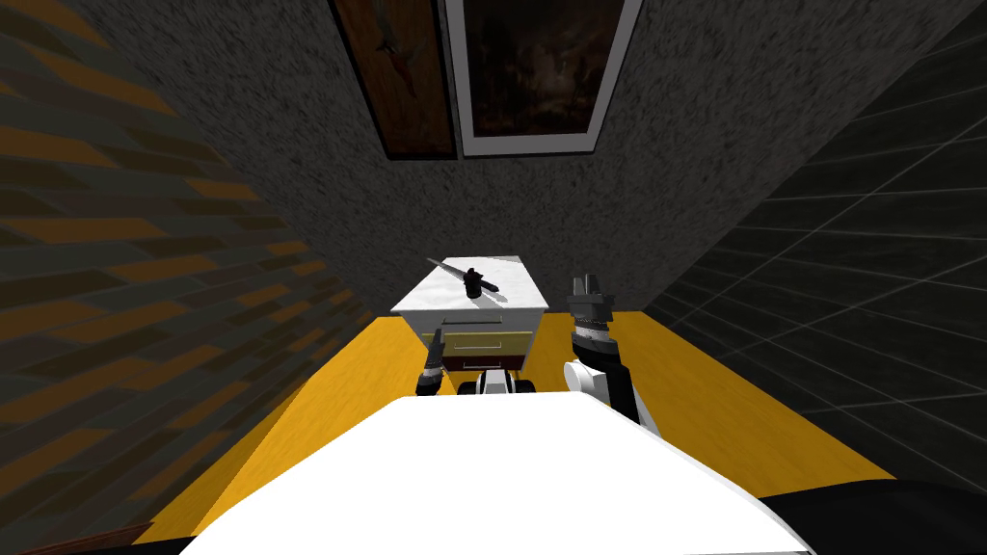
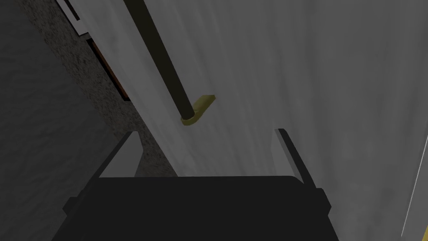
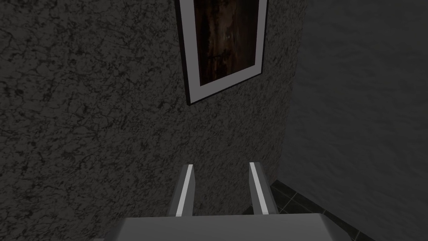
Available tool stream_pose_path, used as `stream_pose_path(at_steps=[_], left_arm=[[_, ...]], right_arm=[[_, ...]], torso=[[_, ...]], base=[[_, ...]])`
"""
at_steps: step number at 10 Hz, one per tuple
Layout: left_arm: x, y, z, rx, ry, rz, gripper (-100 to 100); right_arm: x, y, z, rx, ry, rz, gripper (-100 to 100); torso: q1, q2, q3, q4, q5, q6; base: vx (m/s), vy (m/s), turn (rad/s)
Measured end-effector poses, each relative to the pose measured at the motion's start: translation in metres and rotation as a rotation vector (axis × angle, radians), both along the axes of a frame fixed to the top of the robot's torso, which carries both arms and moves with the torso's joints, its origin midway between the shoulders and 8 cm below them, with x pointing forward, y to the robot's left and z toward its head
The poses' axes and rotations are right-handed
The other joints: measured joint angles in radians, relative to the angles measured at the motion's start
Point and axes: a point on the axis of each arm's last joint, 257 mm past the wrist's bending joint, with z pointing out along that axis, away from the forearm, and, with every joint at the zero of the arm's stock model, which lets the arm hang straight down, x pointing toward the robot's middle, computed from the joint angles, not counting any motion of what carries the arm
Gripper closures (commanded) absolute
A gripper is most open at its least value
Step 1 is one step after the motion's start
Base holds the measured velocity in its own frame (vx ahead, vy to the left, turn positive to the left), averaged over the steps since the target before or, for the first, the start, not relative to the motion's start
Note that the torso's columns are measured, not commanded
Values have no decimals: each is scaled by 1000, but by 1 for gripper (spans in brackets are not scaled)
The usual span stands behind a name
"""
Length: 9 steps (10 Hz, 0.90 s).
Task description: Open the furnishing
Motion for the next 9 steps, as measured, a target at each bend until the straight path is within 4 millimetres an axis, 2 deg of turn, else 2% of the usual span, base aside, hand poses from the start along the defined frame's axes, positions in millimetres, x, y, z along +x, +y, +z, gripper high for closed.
stream_pose_path(at_steps=[1,6,7,9], left_arm=[[0,-1,0,-2,-1,0,-100],[31,3,15,-1,-3,-7,-100],[32,3,15,-1,-1,-7,100],[19,1,8,-2,-3,-6,100]], right_arm=[[0,0,0,0,0,0,0],[0,0,0,0,0,0,0],[0,0,0,0,0,0,0],[0,0,0,0,0,0,0]], torso=[[1,1,0,0,0,0],[0,0,0,0,0,0],[1,0,0,0,0,0],[3,-4,-2,-2,1,1]], base=[[-14,-11,19],[-21,-13,12],[18,9,-21],[28,22,-22]])
